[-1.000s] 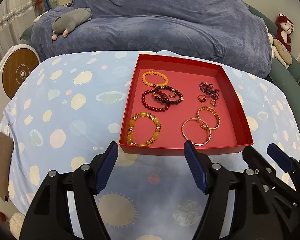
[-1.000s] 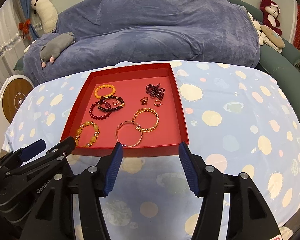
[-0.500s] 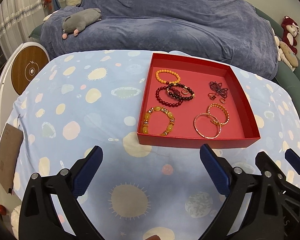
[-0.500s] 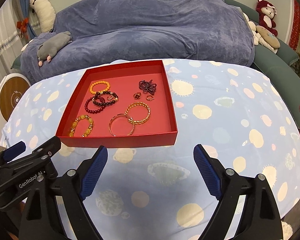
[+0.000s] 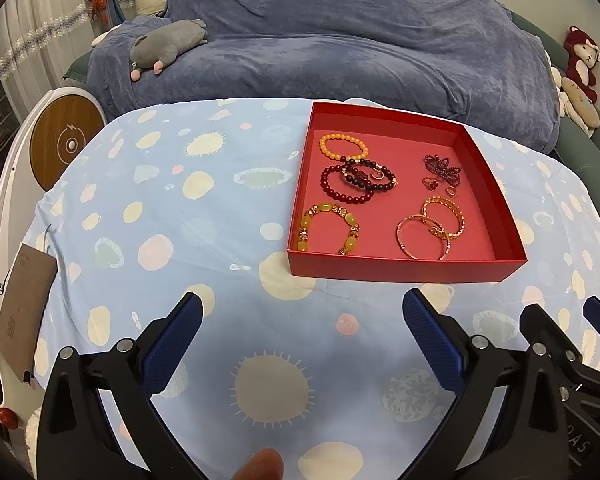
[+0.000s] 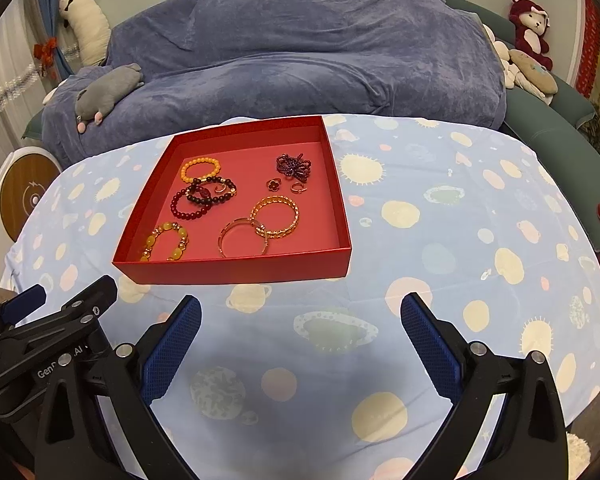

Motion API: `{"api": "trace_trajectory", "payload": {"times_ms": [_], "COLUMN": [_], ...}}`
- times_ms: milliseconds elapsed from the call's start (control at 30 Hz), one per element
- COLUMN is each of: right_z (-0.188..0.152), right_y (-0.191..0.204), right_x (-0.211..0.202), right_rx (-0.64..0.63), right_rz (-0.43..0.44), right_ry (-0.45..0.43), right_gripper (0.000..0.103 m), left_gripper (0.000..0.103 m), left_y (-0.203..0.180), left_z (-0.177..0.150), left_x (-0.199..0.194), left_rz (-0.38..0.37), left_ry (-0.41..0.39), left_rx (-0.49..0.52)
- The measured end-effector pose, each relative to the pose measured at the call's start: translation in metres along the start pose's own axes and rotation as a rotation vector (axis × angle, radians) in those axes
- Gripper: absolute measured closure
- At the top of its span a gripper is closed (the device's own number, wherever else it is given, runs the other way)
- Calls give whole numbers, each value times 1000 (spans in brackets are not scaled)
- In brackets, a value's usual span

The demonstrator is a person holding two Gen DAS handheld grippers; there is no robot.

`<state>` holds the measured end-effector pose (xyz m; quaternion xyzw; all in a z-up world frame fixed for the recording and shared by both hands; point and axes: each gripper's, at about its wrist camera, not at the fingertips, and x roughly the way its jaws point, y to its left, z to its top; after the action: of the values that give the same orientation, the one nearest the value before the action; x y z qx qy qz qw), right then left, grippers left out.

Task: Organize jewelry

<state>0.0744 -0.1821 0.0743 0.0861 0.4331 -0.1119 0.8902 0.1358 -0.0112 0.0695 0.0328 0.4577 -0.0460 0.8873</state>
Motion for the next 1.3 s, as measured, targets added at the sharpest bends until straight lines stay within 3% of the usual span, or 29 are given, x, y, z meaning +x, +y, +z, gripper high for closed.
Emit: {"api": "trace_trajectory", "payload": {"times_ms": [1300], "right_z": [-4], "right_y": [-1], "right_x": [-3], "right_rx": [0], "right_rz": [-14], "right_ry": [-4], "right_gripper": [7], "left_gripper": [7], "left_y": [1], "left_z": [-4], "left_x": [-2], "left_rz": [17], "left_ry": [7], "left_rx": [-2]}}
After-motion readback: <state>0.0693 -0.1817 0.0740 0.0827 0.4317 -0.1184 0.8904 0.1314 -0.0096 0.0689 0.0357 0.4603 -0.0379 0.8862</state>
